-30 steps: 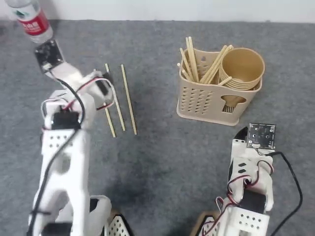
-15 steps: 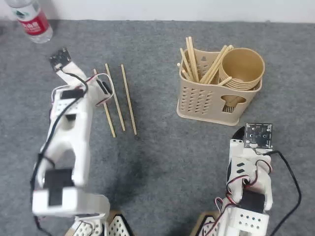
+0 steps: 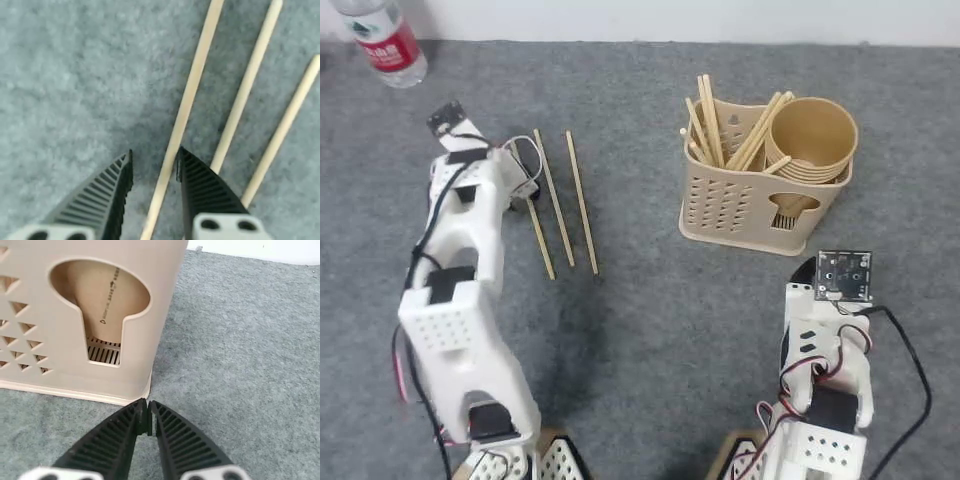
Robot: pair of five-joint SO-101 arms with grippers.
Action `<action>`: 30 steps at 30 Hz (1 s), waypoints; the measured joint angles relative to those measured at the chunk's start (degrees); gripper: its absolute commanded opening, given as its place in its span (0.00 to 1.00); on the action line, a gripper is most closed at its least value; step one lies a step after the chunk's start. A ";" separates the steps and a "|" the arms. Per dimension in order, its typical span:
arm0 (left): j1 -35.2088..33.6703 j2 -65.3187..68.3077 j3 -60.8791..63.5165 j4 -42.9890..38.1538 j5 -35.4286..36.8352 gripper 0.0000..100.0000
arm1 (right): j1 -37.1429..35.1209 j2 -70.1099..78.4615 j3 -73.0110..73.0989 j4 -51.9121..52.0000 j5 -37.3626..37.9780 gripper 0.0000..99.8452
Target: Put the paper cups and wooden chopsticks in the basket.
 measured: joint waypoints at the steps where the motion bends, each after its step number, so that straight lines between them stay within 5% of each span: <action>1: 0.00 1.41 -2.55 1.67 0.00 0.14 | 0.09 0.00 0.00 0.00 0.00 0.01; 6: 0.00 8.26 -13.80 9.23 0.00 0.13 | 0.09 0.00 0.00 0.00 0.00 0.01; 11: 0.00 13.80 -23.82 16.70 0.18 0.01 | 0.09 0.00 0.00 0.00 0.00 0.01; 30: 3.25 22.77 -53.89 41.76 -2.64 0.01 | 0.09 0.00 0.00 0.00 0.00 0.01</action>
